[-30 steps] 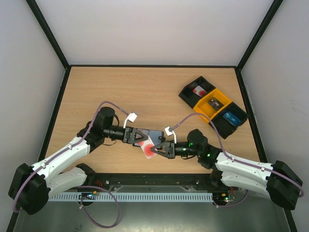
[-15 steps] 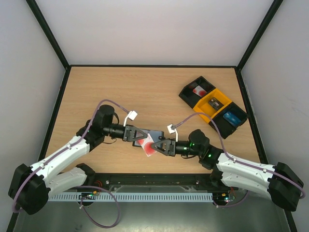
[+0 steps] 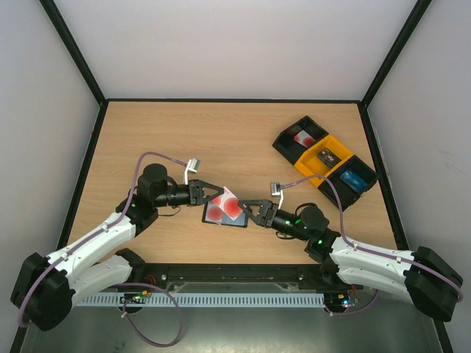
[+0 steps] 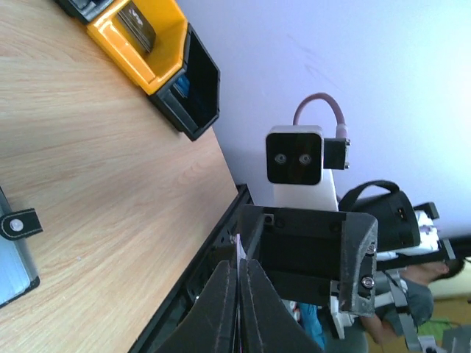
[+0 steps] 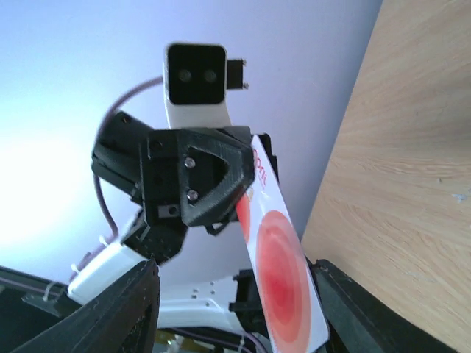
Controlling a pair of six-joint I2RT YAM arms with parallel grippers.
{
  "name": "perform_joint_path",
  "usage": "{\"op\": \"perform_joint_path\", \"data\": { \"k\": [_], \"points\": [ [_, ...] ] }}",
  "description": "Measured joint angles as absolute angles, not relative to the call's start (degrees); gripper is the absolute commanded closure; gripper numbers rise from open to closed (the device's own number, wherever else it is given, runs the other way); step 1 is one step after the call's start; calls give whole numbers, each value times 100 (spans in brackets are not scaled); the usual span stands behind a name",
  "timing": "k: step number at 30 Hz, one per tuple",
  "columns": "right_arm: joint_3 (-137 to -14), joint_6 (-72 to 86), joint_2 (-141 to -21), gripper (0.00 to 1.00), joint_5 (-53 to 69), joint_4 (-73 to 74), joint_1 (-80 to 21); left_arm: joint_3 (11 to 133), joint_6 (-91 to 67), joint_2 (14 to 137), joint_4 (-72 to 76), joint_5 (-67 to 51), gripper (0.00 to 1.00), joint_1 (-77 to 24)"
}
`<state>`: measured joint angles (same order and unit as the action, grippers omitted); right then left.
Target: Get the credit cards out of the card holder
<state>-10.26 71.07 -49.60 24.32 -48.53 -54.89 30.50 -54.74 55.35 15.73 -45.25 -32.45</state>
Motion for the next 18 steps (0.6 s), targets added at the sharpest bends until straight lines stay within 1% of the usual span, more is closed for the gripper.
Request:
{"op": "perform_joint_path", "data": {
  "k": [3,5,9,12,18],
  "points": [
    [-1017,7295,-5098,56,2200,-5159,-5489,2910,-5828,5551,1920,-4285,98,-3245],
    [-952,7437,-5205,59,2036,-5382,-5489,2821,-6020,5553,2088,-4150,98,-3247],
    [-735,7769,-5422,61,1719,-5745,-5489,2602,-6436,5596,2499,-3870,98,-3247],
    [-727,7885,-5533,65,1592,-5872,-5489,2521,-6639,5636,2672,-3699,98,-3245],
    [-731,7999,-5680,66,1520,-6069,-5489,2499,-6864,5636,2882,-3400,98,-3245]
  ]
}}
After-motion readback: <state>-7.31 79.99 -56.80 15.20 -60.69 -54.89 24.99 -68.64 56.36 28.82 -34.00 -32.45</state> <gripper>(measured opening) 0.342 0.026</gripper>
